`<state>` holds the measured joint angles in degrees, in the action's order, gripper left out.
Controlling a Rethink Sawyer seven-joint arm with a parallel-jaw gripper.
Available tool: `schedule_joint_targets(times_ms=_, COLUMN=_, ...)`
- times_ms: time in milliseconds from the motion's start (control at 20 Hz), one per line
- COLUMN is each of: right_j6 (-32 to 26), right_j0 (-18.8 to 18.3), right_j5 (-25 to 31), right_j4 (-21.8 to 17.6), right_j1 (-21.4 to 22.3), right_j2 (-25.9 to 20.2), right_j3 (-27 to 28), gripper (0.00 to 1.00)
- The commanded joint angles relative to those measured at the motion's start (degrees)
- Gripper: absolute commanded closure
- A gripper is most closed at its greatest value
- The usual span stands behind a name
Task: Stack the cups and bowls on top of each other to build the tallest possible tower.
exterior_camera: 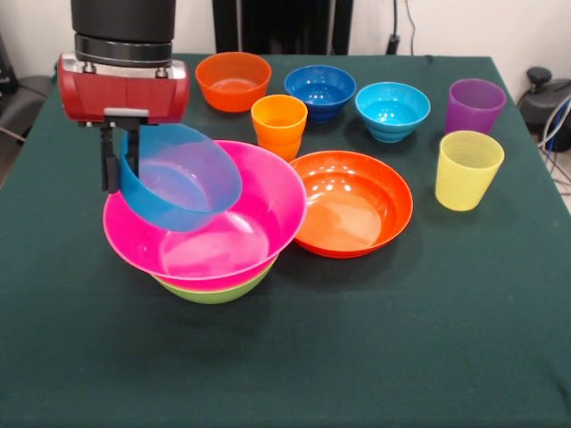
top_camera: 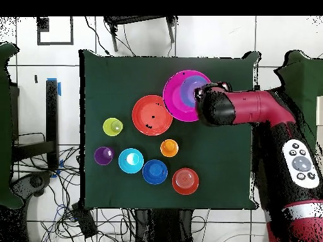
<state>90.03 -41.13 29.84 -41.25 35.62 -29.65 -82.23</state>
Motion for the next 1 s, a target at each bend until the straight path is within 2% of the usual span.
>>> schedule_joint_targets(times_ms=50, right_j6=5.71, right_j0=4.43, right_j5=-5.99, right_j4=-5.26, right_j1=-1.51, right_j2=5.56, right_j3=-3.22, gripper=1.00)
schedule_joint_targets(times_ms=550, right_j6=7.86, right_j0=8.31, right_j5=-8.69, right_j4=-2.55, right_j1=-1.80, right_j2=9.96, right_j3=-3.37, gripper=1.00)
schedule_joint_targets(times_ms=1000, right_j6=6.91, right_j0=9.11, right_j5=-9.73, right_j4=-0.38, right_j1=-1.92, right_j2=10.95, right_j3=-3.13, gripper=1.00)
